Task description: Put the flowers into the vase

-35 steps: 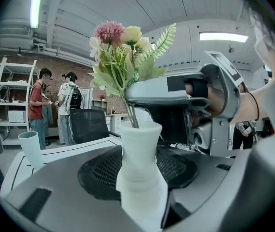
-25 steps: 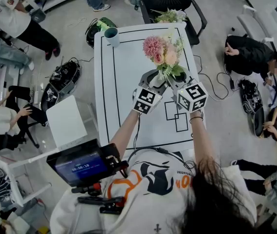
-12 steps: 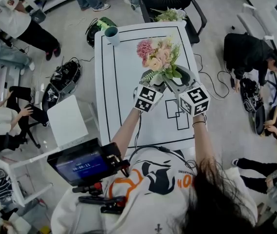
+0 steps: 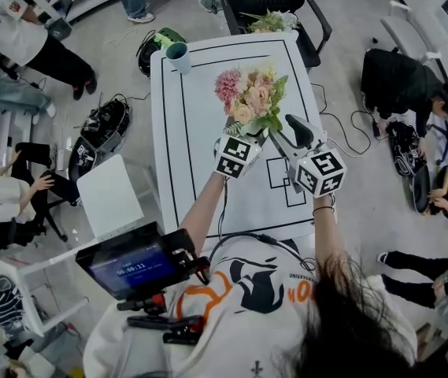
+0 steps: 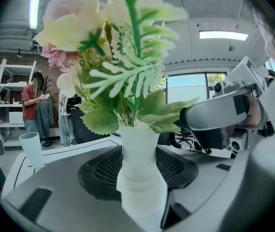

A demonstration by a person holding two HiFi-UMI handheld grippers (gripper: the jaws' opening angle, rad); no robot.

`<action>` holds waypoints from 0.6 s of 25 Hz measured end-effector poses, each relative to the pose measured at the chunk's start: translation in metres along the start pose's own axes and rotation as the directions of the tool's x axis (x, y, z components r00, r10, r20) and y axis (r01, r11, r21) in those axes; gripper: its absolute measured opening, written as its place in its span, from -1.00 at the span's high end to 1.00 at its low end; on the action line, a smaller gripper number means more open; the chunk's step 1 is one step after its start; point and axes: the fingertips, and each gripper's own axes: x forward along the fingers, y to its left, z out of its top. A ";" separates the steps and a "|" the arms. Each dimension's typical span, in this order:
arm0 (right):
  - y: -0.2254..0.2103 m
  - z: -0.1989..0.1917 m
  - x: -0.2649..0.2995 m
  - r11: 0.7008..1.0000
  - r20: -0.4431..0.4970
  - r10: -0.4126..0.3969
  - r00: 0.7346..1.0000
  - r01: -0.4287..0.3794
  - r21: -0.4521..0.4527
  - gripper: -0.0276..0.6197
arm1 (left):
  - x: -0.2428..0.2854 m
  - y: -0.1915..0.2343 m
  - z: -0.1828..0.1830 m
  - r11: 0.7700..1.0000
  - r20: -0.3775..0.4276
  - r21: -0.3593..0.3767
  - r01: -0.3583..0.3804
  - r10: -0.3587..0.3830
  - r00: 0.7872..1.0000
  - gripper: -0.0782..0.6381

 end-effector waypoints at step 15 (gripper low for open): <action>0.004 0.001 -0.004 0.999 0.031 0.004 1.000 -0.006 0.053 0.26 | -0.015 0.003 0.003 0.999 0.015 -0.042 -0.018 0.019 1.000 0.15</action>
